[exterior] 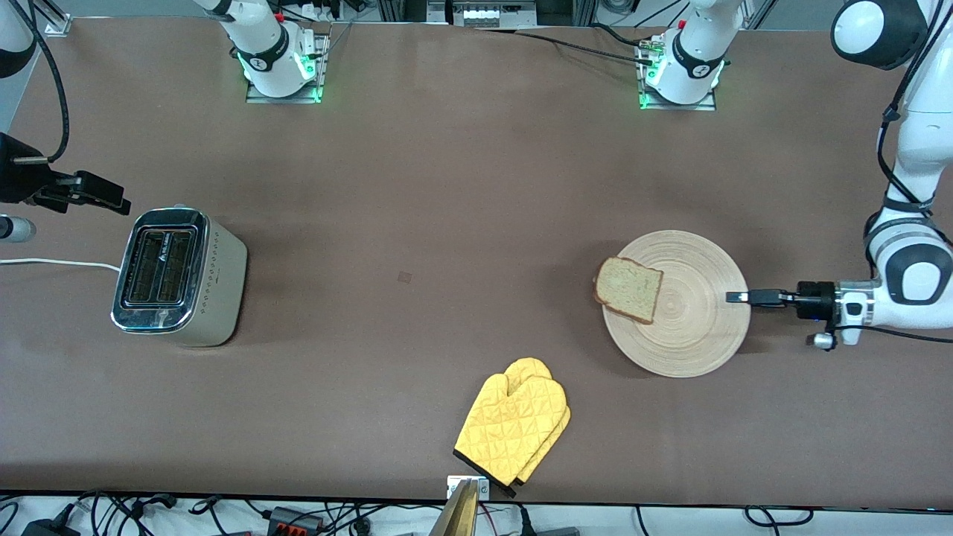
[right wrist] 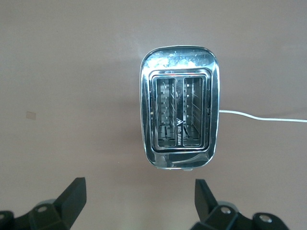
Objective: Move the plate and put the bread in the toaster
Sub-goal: 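Grip the plate rim with the left gripper and slide it toward the toaster, then slide the plate further with the left gripper while the right gripper lifts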
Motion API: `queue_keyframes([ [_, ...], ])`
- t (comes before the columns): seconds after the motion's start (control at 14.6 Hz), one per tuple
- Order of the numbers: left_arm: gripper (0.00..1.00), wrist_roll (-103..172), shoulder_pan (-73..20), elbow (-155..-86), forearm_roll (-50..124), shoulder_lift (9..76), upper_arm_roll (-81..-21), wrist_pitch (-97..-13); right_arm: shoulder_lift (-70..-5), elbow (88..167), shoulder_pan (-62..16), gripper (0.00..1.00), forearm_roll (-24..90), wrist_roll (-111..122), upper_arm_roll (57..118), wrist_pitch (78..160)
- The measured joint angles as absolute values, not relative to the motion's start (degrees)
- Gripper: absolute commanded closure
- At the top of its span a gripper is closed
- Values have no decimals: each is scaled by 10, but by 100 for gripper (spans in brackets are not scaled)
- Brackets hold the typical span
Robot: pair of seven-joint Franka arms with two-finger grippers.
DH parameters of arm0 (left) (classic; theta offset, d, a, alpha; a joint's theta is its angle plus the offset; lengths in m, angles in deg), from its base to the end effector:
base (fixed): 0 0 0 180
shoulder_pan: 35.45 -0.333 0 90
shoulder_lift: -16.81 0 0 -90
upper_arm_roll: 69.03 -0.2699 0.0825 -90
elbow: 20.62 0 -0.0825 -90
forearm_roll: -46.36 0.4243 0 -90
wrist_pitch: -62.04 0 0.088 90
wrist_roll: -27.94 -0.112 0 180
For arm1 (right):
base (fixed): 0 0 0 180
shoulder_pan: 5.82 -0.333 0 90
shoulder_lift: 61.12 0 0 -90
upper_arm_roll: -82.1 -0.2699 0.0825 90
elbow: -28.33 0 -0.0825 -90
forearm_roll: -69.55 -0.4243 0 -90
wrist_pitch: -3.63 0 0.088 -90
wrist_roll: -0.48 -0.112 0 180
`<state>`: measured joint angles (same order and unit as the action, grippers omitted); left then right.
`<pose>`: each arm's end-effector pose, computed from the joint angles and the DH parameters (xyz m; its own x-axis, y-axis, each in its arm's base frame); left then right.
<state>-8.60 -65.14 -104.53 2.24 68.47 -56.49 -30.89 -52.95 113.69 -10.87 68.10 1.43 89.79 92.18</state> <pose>0.6306 0.1264 0.0936 0.9806 -0.0767 -0.1802 0.1296 -0.4360 0.8906 0.6260 -0.0214 0.5262 0.9959 -0.0290 -0.0854 -0.0297 -0.9995 -0.0077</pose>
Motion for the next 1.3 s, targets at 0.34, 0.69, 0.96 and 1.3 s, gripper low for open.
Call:
queue_keyframes([
  [0.34,99,-76,-649,-1156,-10,652,-475,-467,-530,1137,-109,0,681,15,898,922],
  [0.69,99,-73,-649,-1271,-93,600,-397,-590,-528,1137,-109,0,673,15,898,922],
  [0.96,99,-73,-648,-1328,-104,588,-333,-699,-523,1139,-108,0,648,15,898,920],
  [1.3,99,-73,-624,-1351,-161,588,-288,-771,-511,1140,-101,0,636,15,898,919],
])
